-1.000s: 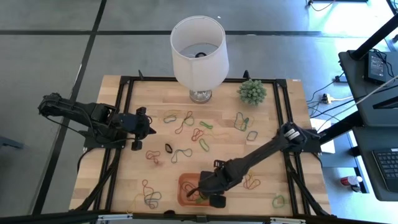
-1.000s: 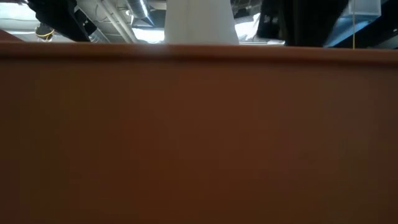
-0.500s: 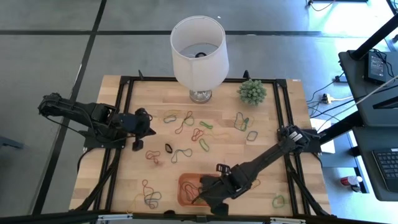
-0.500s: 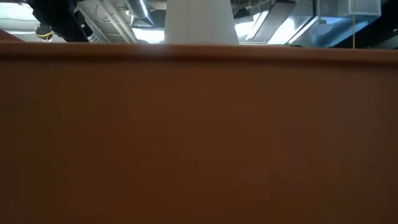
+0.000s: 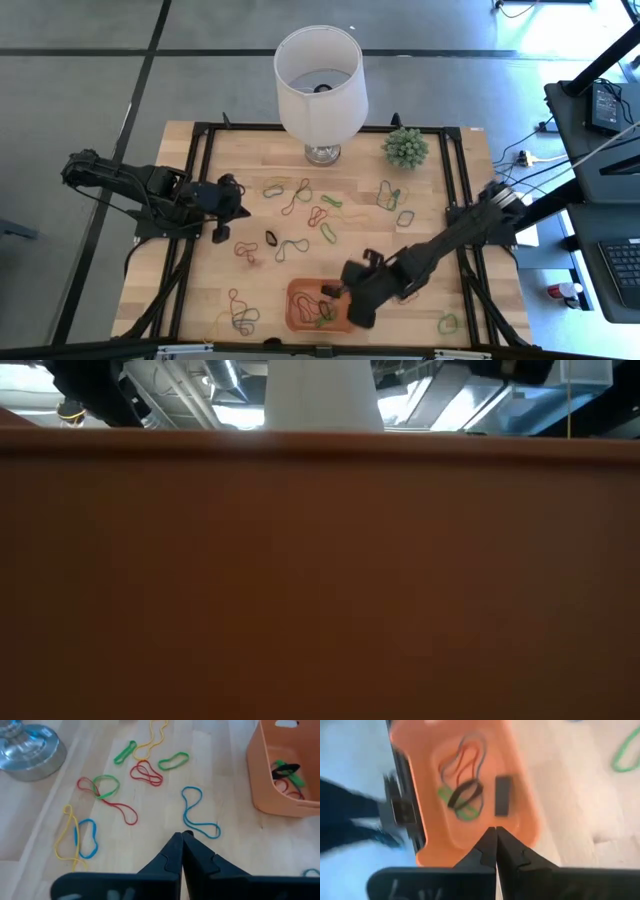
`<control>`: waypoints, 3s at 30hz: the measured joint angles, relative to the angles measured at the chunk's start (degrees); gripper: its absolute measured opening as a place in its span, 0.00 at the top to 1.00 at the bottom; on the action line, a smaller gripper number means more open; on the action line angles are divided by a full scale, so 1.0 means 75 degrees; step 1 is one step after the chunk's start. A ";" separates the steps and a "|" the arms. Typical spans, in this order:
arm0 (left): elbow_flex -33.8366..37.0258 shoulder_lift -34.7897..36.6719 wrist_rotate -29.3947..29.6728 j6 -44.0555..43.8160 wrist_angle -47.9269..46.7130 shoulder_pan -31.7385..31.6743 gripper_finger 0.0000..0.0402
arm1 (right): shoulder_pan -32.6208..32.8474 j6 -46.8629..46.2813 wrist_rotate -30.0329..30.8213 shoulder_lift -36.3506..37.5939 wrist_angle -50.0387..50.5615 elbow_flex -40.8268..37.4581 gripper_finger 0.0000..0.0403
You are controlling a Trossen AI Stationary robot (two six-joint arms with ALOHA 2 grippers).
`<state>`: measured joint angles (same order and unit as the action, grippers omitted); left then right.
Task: Pick and place rubber bands into bin
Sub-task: Put the yellow rubber band into the orange bin
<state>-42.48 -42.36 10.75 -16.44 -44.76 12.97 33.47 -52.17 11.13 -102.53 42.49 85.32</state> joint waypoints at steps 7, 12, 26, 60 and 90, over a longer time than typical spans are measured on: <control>0.0000 -0.0041 0.0549 0.0426 0.0003 -0.0022 0.98 | -0.0163 -0.0752 0.0978 0.2158 -0.2390 -0.2945 1.00; 0.0000 -0.0441 0.0600 0.0244 -0.0050 -0.0437 0.89 | -0.0193 -0.1203 0.1631 0.3302 -0.3201 -0.4465 1.00; -0.0003 -0.3425 -0.0191 -0.0838 0.0016 -0.3273 0.67 | -0.1007 -0.0007 0.1488 0.4884 -0.3748 -0.6289 1.00; -0.0719 -0.6451 -0.1310 0.0721 0.0613 -0.5090 0.99 | -0.1428 0.1184 0.1012 0.5714 -0.3676 -0.6796 0.98; -0.5837 -0.5952 0.0094 0.0710 -0.2397 -0.1342 1.00 | -0.2039 0.4770 -0.0493 0.6589 -0.2223 -0.6796 1.00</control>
<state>-86.26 -87.00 11.45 -11.12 -62.74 2.90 18.18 -16.40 7.44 -53.11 25.82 34.35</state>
